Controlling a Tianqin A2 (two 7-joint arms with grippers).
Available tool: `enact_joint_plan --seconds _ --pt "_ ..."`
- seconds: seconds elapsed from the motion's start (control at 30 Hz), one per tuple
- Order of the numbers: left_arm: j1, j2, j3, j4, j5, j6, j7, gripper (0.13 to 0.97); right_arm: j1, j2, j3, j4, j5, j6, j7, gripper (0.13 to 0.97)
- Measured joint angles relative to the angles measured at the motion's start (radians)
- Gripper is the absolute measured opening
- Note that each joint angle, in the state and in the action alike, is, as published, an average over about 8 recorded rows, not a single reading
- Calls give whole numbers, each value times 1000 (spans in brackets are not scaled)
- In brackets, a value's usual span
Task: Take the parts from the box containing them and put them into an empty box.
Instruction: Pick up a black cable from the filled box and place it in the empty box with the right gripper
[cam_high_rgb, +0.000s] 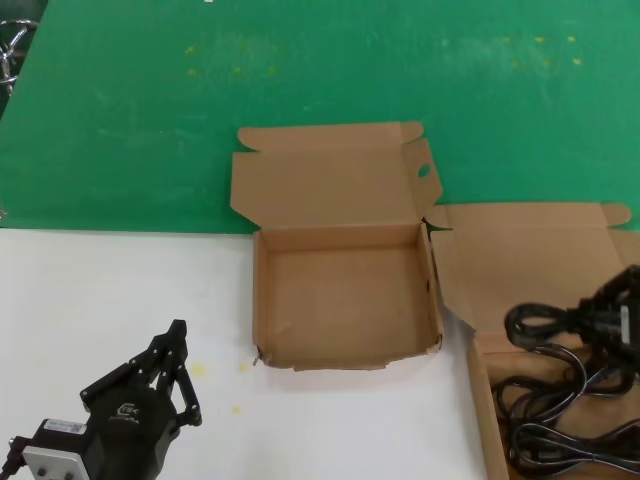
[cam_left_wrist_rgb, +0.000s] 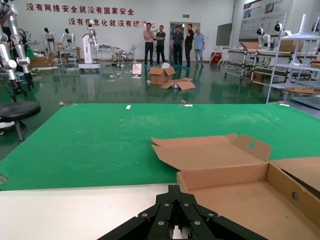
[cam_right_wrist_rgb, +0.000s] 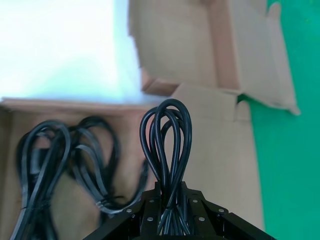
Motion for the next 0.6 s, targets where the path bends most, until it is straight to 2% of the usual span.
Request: enact_joint_plan --seconds 0.23,0.6 --pt "0 0 0 0 0 0 0 133 65 -39 4 25 -28 -26 43 213" --pt "0 0 0 0 0 0 0 133 172 -171 -21 -17 -57 -15 66 213"
